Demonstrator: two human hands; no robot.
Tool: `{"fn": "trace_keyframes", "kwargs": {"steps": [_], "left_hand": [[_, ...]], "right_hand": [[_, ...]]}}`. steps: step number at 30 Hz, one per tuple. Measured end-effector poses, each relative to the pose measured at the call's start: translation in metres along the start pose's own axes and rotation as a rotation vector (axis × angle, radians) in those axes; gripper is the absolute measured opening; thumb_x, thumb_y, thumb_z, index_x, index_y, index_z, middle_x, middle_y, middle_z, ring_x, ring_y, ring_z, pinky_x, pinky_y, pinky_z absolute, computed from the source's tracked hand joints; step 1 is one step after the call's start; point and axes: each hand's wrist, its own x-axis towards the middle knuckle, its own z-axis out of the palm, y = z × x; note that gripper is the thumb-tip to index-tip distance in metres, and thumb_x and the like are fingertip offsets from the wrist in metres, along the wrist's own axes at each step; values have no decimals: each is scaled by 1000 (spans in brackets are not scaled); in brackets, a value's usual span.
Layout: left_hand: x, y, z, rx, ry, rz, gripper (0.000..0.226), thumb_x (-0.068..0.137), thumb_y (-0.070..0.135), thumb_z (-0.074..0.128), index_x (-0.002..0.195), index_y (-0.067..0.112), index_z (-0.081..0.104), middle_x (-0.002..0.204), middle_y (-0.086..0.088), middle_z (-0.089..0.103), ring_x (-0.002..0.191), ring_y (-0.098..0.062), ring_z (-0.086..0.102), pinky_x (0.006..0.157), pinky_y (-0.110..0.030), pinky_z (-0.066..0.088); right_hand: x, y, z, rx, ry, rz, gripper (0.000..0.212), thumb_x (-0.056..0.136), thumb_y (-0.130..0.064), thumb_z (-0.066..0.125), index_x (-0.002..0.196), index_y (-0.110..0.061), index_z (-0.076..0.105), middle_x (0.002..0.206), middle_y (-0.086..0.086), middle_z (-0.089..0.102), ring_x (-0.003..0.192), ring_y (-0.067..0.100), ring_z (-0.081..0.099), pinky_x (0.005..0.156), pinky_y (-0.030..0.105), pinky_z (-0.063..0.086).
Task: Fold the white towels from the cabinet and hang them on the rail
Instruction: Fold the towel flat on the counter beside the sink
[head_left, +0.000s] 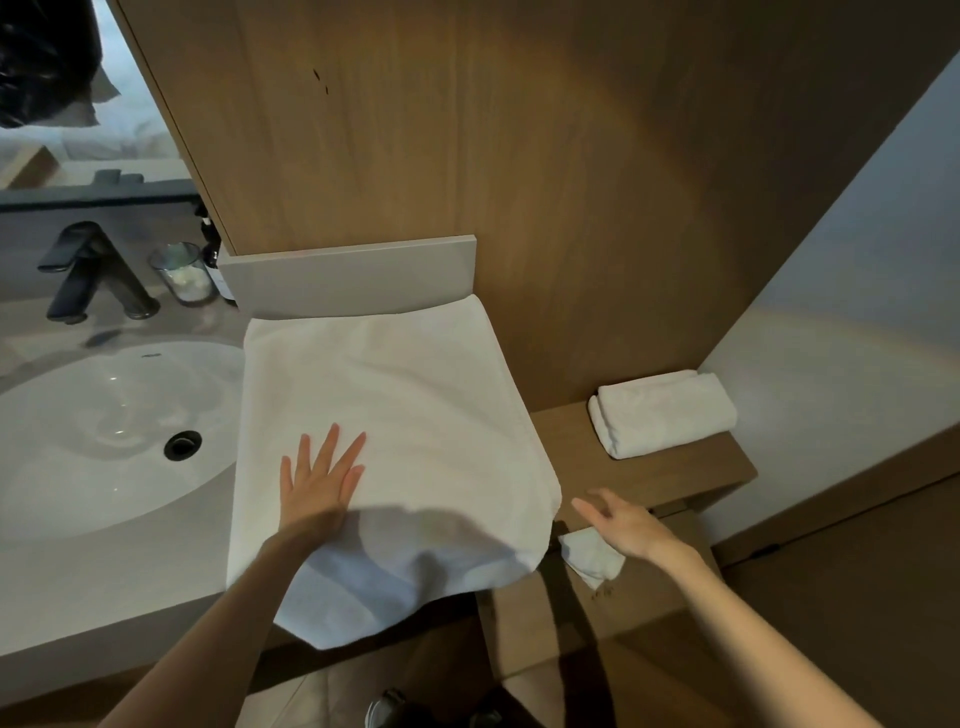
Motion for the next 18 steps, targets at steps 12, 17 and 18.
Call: {"fn": "trace_keyframes", "kwargs": {"steps": [12,17,18], "left_hand": [[-2,0,0,30,8,24,58,94,53,12,150,42,2,159,12,-11,147,-23,-13,116,-45,-11],[-2,2,-1,30,6,14,58,93,53,11,149,43,1,158,13,-11,147,-22,-13,116,-44,-12],[-2,2,-1,26,1,15,58,93,53,10,149,43,2,159,13,-11,147,-22,-13,116,-44,-12]], "right_hand": [[1,-37,46,482,86,-119,46,80,-36,75,108,-11,49,106,6,57,90,13,54,73,23,45],[1,-36,48,506,77,-147,28,85,-35,71,95,-17,52,92,-1,59,82,13,55,64,19,42],[0,-37,47,499,99,-184,27,87,-37,68,95,-14,56,93,3,60,84,18,57,66,21,43]]}}
